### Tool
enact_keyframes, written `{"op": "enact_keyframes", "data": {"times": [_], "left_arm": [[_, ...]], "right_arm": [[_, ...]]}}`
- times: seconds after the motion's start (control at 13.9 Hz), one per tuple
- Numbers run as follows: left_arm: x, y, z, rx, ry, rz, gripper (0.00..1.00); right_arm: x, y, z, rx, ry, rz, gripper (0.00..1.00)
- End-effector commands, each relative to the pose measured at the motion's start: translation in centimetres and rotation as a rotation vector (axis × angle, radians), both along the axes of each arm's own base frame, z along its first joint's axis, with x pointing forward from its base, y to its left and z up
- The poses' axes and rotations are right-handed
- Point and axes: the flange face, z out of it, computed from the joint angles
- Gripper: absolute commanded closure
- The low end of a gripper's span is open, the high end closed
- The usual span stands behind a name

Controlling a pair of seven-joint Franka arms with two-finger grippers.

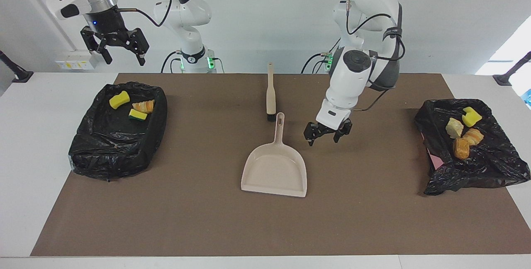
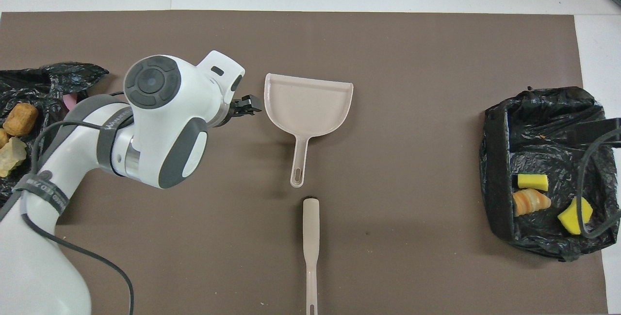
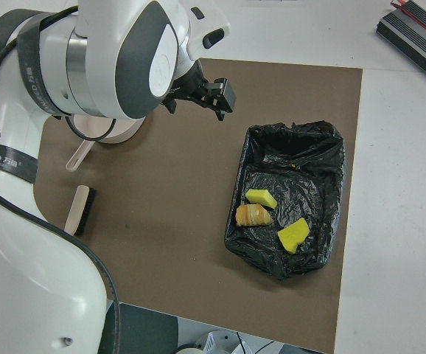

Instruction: Sweep and dump trash in bin

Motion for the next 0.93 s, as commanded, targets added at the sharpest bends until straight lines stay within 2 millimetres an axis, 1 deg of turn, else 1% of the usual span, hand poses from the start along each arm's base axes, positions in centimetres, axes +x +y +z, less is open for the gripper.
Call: {"op": "enact_keyframes", "data": {"times": [0.0, 0.07, 0.14, 0.22, 0.43, 0.57, 0.65, 0.72, 0.86], "left_arm": [[1.0, 4.3, 2.4, -0.020, -0.004, 0.077, 0.00], [1.4, 5.6, 2.7, -0.022, -0.011, 0.084, 0.00], [1.6, 6.4, 2.8, -0.007, -0.009, 0.065, 0.00], [2.0, 8.4, 3.3, 0.007, 0.005, 0.044, 0.00], [2.7, 13.1, 5.9, 0.047, 0.067, -0.114, 0.00], [2.9, 16.0, 7.2, 0.058, 0.098, -0.160, 0.00], [2.8, 16.8, 7.7, 0.064, 0.112, -0.189, 0.00], [2.4, 17.7, 8.8, 0.091, 0.118, -0.232, 0.00], [1.6, 18.2, 11.5, 0.140, 0.143, -0.276, 0.00]], "right_arm": [[-0.8, 0.1, 0.2, 0.015, 0.008, 0.023, 0.00], [-0.7, 0.1, 0.0, 0.015, 0.011, 0.023, 0.00], [-0.8, 0.1, 0.1, 0.015, 0.009, 0.023, 0.00], [-0.8, 0.1, 0.1, 0.015, 0.009, 0.023, 0.00], [-0.7, 0.1, 0.0, 0.015, 0.011, 0.023, 0.00], [-0.7, 0.1, 0.0, 0.015, 0.011, 0.023, 0.00], [-0.7, 0.1, 0.0, 0.015, 0.011, 0.023, 0.00], [-0.7, 0.1, 0.0, 0.015, 0.011, 0.023, 0.00], [-0.7, 0.1, 0.0, 0.015, 0.011, 0.023, 0.00]]}}
